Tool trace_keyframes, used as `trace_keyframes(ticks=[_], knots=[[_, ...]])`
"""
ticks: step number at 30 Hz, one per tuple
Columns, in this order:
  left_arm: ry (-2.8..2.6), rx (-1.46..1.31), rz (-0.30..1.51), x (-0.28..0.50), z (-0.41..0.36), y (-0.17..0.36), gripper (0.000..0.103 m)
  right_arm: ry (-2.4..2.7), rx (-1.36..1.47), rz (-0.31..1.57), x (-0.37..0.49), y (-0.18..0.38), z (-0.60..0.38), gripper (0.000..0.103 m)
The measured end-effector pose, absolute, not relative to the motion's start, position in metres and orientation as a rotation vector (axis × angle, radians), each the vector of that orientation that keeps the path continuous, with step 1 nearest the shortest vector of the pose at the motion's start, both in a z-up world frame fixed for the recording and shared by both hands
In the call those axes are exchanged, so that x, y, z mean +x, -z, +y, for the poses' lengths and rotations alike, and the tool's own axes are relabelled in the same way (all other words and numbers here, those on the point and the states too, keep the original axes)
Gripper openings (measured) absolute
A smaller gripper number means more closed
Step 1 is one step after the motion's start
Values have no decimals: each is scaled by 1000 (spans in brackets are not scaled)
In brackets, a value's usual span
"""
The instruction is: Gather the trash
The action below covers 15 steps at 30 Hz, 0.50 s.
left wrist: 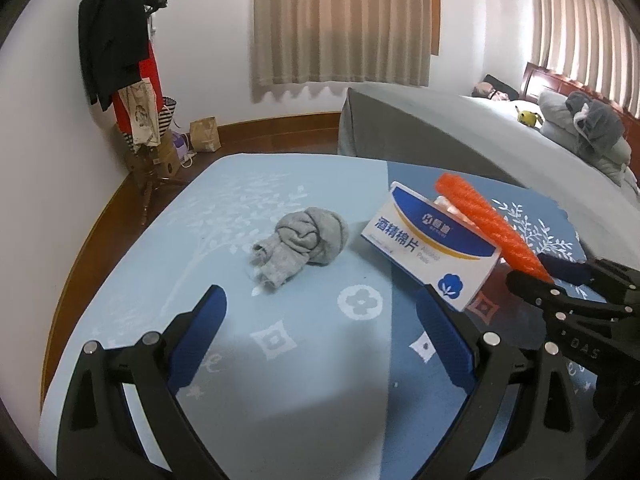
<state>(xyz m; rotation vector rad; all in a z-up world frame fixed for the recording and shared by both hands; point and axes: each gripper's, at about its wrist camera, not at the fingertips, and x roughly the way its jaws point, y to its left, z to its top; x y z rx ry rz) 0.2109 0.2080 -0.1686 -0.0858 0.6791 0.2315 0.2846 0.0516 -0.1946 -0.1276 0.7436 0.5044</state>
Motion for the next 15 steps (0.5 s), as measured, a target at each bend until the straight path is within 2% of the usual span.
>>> trace_keyframes(ticks=[3, 5, 15], knots=[[-223, -84, 677, 212, 203, 168, 93, -523, -108, 754, 288, 194, 51, 19], [-216, -86, 674, 213, 199, 167, 93, -527, -87, 758, 288, 193, 47, 15], [-134, -75, 668, 227, 159, 167, 93, -426, 18, 772, 288, 182, 6, 13]])
